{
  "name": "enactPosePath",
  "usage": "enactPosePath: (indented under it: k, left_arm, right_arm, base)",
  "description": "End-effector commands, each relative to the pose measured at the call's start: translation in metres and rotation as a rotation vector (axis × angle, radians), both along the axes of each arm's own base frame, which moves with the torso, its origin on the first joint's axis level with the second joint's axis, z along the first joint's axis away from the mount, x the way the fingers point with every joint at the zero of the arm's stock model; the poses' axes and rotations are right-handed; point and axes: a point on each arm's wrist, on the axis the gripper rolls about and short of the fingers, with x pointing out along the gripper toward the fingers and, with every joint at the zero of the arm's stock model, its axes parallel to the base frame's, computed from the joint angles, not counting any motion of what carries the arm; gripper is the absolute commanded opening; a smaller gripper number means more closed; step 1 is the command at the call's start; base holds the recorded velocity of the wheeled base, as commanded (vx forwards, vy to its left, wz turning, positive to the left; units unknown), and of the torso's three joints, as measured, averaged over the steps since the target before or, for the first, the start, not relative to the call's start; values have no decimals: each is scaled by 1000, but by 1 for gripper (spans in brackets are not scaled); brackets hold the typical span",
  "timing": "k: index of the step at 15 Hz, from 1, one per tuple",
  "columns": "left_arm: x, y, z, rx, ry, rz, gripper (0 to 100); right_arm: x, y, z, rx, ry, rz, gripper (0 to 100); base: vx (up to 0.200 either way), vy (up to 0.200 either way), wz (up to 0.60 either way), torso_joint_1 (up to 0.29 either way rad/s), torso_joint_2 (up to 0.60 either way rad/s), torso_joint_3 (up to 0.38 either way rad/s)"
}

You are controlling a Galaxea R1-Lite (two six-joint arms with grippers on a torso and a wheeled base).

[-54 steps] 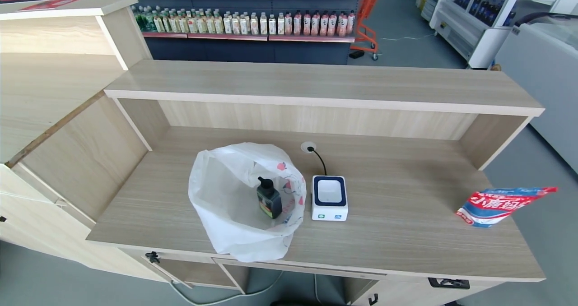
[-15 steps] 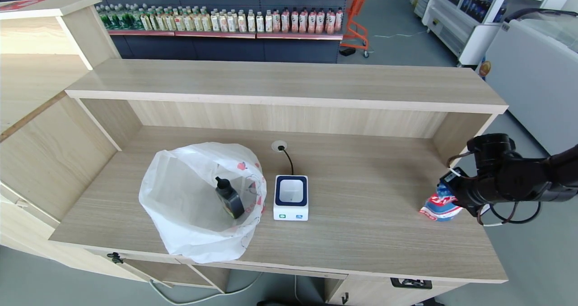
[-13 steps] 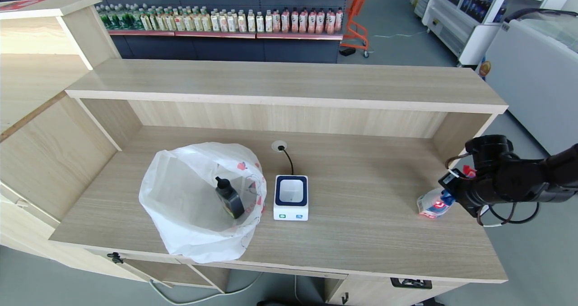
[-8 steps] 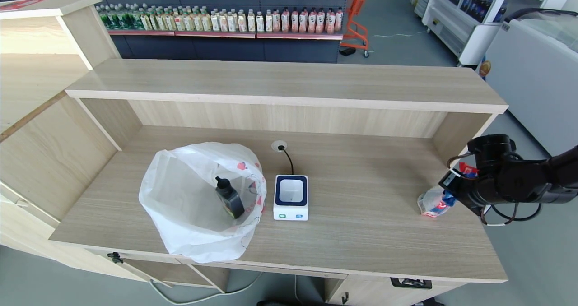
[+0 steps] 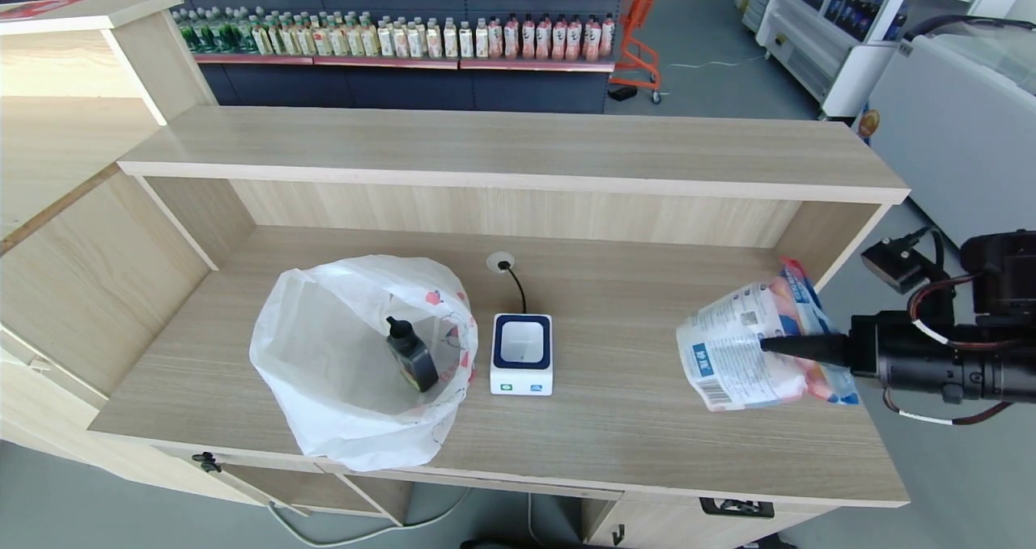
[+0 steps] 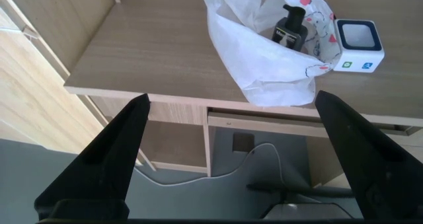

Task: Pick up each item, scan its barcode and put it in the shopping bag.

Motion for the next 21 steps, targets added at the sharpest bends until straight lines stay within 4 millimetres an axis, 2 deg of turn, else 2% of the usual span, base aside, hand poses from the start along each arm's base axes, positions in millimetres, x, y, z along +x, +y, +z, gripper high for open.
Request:
enactPosePath:
  k: [1,3,7,11,21]
  left_arm:
    - [0,0,0,0,0,0,100]
    - [0,0,0,0,0,0,100]
    - [0,0,0,0,0,0,100]
    - [0,0,0,0,0,0,100]
    - [0,0,0,0,0,0,100]
  right_arm:
    - [-48,6,-3,10,-149,240,0]
    - [-54,16,-3,51,-159,363,0]
    - [-62,38,14,153,-41,421,0]
    - [-58,54,26,226,78,447,0]
    - [-37,92,3,160,90,485,0]
  base:
    - [0,0,0,0,0,0]
    - [0,0,0,0,0,0]
    - [0,0,0,0,0,0]
    - [0,0,0,0,0,0]
    - [0,0,0,0,0,0]
